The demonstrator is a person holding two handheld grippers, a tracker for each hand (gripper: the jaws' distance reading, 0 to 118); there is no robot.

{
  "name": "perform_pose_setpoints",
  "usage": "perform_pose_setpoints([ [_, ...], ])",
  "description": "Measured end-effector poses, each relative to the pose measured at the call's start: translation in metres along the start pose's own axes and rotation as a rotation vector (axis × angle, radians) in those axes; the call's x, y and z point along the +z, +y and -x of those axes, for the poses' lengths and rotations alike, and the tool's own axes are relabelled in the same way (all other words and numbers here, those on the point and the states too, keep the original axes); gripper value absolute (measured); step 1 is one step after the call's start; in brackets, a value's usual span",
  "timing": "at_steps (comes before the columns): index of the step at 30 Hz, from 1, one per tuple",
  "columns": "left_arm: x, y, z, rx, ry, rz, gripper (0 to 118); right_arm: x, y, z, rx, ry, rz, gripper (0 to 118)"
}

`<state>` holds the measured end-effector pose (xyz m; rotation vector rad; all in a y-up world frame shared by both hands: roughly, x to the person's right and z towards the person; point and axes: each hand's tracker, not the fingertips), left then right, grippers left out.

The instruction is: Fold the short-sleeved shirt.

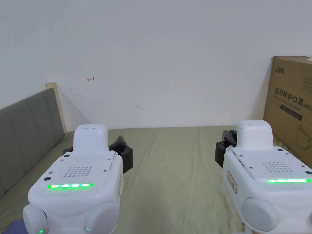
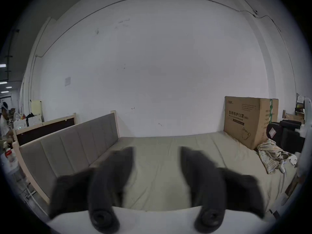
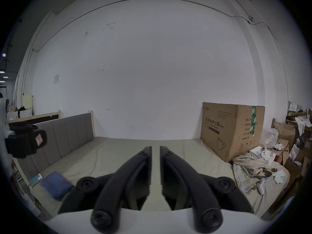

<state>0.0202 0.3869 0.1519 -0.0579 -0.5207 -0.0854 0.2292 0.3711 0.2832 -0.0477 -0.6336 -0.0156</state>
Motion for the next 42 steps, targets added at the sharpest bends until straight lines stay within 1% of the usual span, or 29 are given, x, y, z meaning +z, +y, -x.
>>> perform_pose_setpoints([
  [1, 0.0, 0.0, 0.001, 0.011, 0.001, 0.003, 81, 0.0, -0.001, 0.0, -0.003, 0.002, -0.002, 20],
  [2, 0.0, 0.0, 0.001, 0.017, 0.004, 0.004, 95, 0.0, -0.001, 0.0, -0.005, 0.004, -0.003, 30],
  [3, 0.001, 0.0, 0.0, 0.02, 0.013, 0.006, 103, 0.0, -0.002, 0.0, -0.005, 0.008, -0.002, 45],
  [4, 0.001, 0.0, 0.0, 0.015, 0.015, 0.008, 104, 0.0, -0.003, 0.001, -0.004, 0.011, -0.002, 61],
  [5, 0.002, 0.0, -0.002, 0.006, 0.019, 0.012, 104, 0.001, -0.004, 0.002, 0.0, 0.008, 0.0, 73],
  [6, 0.003, 0.001, -0.003, -0.001, 0.026, 0.018, 106, 0.002, -0.005, 0.002, 0.003, 0.011, -0.001, 77],
  [7, 0.003, 0.001, -0.004, -0.004, 0.028, 0.021, 107, 0.002, -0.006, 0.003, 0.007, 0.007, -0.006, 78],
  [10, 0.001, -0.001, -0.002, -0.002, 0.009, 0.035, 108, 0.002, -0.007, 0.004, 0.012, 0.0, -0.009, 88],
  [23, 0.003, -0.003, -0.001, 0.031, 0.004, 0.016, 108, 0.003, -0.01, 0.004, 0.018, -0.011, -0.034, 89],
  [26, 0.002, -0.005, -0.005, 0.011, 0.024, 0.022, 108, 0.003, -0.01, 0.004, 0.021, -0.014, -0.035, 89],
  [32, 0.001, -0.007, -0.008, -0.02, 0.016, 0.023, 108, 0.0, -0.012, 0.003, 0.018, -0.021, -0.023, 89],
  [37, 0.0, -0.004, -0.007, 0.004, 0.001, 0.058, 108, -0.002, -0.013, 0.0, 0.012, -0.029, -0.014, 89],
  [38, -0.001, -0.004, -0.008, -0.001, 0.006, 0.063, 108, -0.002, -0.013, -0.001, 0.011, -0.028, -0.014, 89],
  [40, -0.003, -0.006, -0.01, -0.054, -0.007, 0.067, 108, -0.002, -0.013, 0.0, 0.014, -0.028, -0.012, 89],
  [42, -0.003, -0.008, -0.011, -0.056, -0.007, 0.06, 108, -0.002, -0.013, 0.0, 0.019, -0.027, -0.012, 89],
])
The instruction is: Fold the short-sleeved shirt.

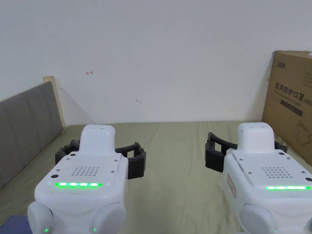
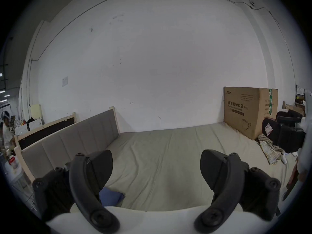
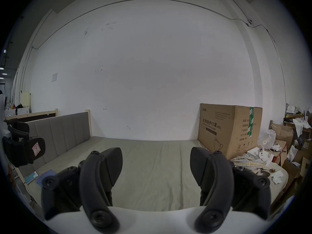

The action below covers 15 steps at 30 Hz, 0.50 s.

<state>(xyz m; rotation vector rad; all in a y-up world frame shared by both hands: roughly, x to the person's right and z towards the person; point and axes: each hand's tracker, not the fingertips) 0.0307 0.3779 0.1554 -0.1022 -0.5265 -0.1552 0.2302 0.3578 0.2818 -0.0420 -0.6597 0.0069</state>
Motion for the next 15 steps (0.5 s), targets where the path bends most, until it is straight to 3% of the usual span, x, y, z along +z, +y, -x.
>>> perform_pose_setpoints([
  [15, 0.0062, 0.0046, -0.0077, -0.008, 0.01, 0.009, 108, -0.0012, 0.0014, -0.0049, -0.004, -0.003, 0.011, 89],
])
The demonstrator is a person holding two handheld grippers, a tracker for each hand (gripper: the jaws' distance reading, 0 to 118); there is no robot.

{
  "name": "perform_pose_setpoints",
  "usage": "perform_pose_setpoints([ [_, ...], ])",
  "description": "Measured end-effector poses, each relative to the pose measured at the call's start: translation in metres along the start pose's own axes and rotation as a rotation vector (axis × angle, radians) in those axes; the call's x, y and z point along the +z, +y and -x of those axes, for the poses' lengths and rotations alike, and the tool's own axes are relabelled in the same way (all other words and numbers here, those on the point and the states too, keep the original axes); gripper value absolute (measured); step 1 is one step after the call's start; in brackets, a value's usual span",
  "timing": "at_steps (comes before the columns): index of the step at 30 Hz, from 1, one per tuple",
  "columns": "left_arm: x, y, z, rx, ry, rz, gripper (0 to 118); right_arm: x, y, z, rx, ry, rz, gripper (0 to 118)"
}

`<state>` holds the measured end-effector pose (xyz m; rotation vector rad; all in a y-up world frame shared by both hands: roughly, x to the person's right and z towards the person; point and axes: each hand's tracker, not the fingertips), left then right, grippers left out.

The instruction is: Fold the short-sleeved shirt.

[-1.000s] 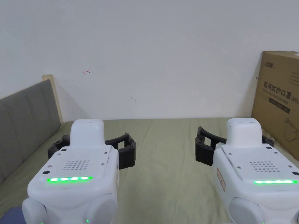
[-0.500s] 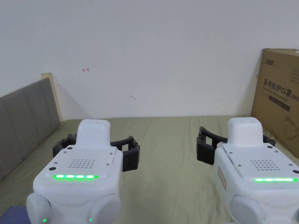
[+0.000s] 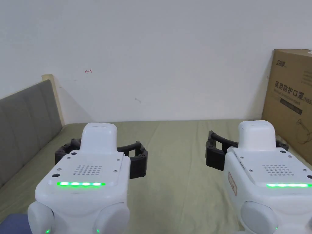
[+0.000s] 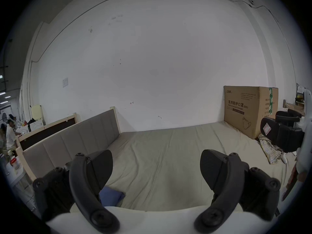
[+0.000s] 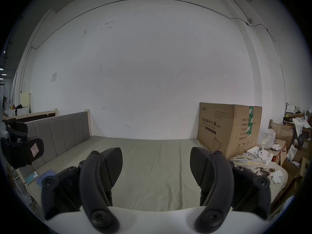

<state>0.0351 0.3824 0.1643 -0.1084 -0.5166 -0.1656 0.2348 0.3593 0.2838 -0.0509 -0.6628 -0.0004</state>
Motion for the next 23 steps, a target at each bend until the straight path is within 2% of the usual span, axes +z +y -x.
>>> perform_pose_setpoints([
  [11, -0.0056, 0.0005, -0.0016, 0.037, 0.006, 0.082, 108, -0.0028, -0.0039, -0.0004, 0.016, -0.009, 0.014, 89],
  [23, -0.0038, -0.003, -0.0017, 0.021, 0.018, 0.016, 108, -0.0046, -0.0067, 0.0002, 0.009, 0.001, 0.019, 89],
])
